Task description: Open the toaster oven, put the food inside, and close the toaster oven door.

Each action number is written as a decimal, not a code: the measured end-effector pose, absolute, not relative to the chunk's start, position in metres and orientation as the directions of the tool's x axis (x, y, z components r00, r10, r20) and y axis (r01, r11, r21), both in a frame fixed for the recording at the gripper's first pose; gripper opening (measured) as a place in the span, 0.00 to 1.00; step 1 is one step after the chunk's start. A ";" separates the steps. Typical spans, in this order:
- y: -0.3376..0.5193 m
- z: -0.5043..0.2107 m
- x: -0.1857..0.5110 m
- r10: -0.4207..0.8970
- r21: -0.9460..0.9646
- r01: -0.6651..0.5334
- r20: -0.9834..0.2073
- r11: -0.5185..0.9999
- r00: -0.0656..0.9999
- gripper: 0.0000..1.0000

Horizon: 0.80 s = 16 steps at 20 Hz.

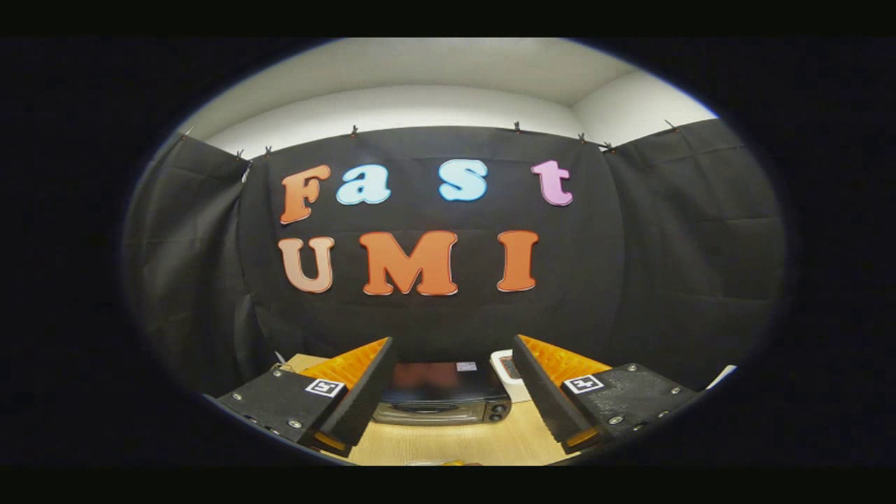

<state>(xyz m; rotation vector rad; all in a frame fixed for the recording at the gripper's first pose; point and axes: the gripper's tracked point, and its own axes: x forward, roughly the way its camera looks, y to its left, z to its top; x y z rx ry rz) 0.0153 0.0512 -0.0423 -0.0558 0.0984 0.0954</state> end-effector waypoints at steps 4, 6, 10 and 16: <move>0.076 -0.072 0.029 0.135 -0.083 -0.149 -0.156 0.985 0.978 0.98; 0.083 -0.094 0.041 0.142 -0.086 -0.162 -0.203 0.983 0.969 0.98; 0.094 -0.148 0.064 0.153 -0.076 -0.183 -0.294 0.980 0.944 0.98; 0.097 -0.233 0.094 0.159 -0.031 -0.191 -0.431 0.981 0.888 0.98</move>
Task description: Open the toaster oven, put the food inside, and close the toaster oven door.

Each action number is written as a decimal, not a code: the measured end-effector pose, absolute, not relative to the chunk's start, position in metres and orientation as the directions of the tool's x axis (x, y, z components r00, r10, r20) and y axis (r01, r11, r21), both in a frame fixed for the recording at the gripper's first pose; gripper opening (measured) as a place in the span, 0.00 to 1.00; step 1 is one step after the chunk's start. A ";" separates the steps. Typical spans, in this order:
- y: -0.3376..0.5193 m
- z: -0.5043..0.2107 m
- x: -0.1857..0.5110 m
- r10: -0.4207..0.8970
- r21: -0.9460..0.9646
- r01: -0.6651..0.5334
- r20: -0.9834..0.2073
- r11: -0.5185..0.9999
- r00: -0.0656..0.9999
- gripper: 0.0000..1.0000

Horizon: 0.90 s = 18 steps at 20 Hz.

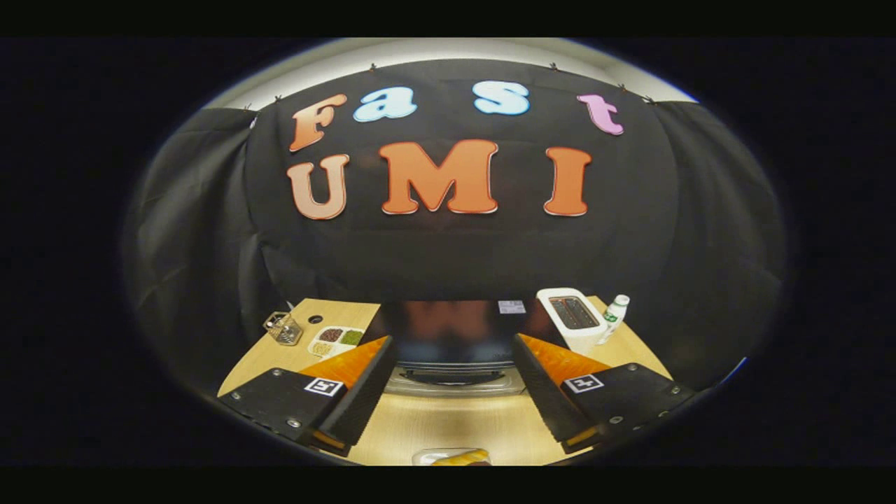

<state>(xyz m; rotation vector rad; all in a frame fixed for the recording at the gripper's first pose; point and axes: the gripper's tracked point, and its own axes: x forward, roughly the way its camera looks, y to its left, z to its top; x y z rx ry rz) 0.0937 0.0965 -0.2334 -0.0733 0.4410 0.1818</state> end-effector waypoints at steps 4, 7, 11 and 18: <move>0.096 -0.276 0.112 0.145 -0.032 -0.183 -0.485 0.983 0.862 0.98; 0.093 -0.303 0.123 0.117 -0.066 -0.177 -0.526 0.982 0.843 0.99; 0.094 -0.333 0.131 0.094 -0.089 -0.176 -0.572 0.980 0.815 0.99; 0.100 -0.350 0.130 0.110 -0.052 -0.176 -0.602 0.983 0.791 0.99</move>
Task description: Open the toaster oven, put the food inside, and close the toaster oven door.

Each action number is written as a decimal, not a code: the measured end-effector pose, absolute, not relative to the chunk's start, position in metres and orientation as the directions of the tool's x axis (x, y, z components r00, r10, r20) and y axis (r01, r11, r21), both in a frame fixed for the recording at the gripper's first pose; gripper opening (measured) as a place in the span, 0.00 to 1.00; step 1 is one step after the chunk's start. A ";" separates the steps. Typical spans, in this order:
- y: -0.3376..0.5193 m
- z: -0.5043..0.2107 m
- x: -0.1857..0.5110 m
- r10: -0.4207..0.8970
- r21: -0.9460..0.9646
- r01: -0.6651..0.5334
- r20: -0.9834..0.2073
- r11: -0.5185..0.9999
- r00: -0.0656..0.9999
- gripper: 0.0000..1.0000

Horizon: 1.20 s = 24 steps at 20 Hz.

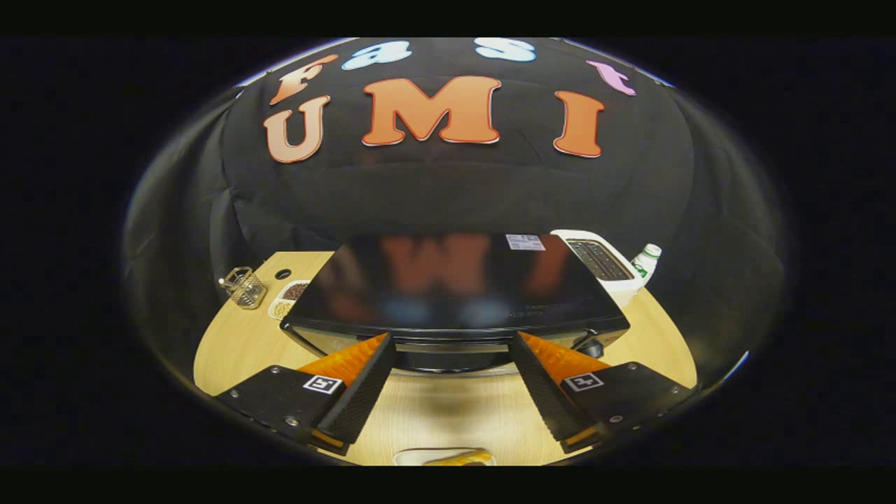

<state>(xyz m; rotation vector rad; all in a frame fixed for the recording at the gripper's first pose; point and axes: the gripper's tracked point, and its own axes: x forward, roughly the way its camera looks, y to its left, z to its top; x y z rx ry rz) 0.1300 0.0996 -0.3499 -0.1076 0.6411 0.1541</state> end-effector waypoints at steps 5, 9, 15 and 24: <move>0.100 -0.350 0.123 0.115 -0.046 -0.179 -0.610 0.983 0.784 1.00; 0.100 -0.361 0.111 0.123 -0.021 -0.181 -0.655 0.983 0.745 1.00; 0.104 -0.330 0.127 0.130 -0.029 -0.175 -0.557 0.984 0.820 1.00; 0.106 -0.353 0.133 0.087 -0.059 -0.152 -0.597 0.987 0.797 1.00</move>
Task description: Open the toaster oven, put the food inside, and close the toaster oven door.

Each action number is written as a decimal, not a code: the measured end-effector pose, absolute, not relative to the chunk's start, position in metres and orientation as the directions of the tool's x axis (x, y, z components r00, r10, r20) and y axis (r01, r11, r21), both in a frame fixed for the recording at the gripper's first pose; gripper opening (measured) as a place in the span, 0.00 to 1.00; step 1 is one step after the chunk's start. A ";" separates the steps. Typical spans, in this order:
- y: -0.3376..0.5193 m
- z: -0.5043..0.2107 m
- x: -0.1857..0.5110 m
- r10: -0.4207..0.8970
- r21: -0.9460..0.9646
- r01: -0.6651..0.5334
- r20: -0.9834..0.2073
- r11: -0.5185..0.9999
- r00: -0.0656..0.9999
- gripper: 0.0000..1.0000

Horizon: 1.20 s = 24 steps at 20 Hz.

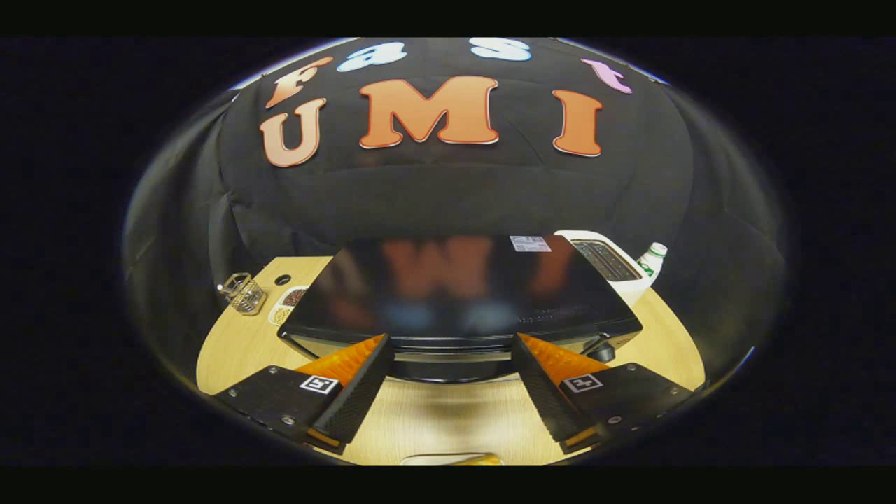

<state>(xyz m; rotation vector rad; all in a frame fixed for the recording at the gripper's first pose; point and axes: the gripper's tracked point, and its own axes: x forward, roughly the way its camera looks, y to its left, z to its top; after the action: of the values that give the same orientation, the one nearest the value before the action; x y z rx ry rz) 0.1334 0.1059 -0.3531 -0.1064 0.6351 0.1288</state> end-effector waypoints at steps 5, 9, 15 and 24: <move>0.103 -0.354 0.118 0.086 -0.066 -0.155 -0.593 0.986 0.800 1.00; 0.098 -0.357 0.092 0.085 -0.068 -0.157 -0.599 0.985 0.796 1.00; 0.088 -0.372 0.053 0.085 -0.070 -0.159 -0.604 0.985 0.792 1.00; 0.074 -0.420 -0.002 0.075 -0.079 -0.171 -0.668 0.982 0.740 1.00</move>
<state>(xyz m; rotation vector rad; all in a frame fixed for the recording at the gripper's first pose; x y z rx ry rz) -0.0023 0.0736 -0.4202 -0.1387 0.7251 0.1357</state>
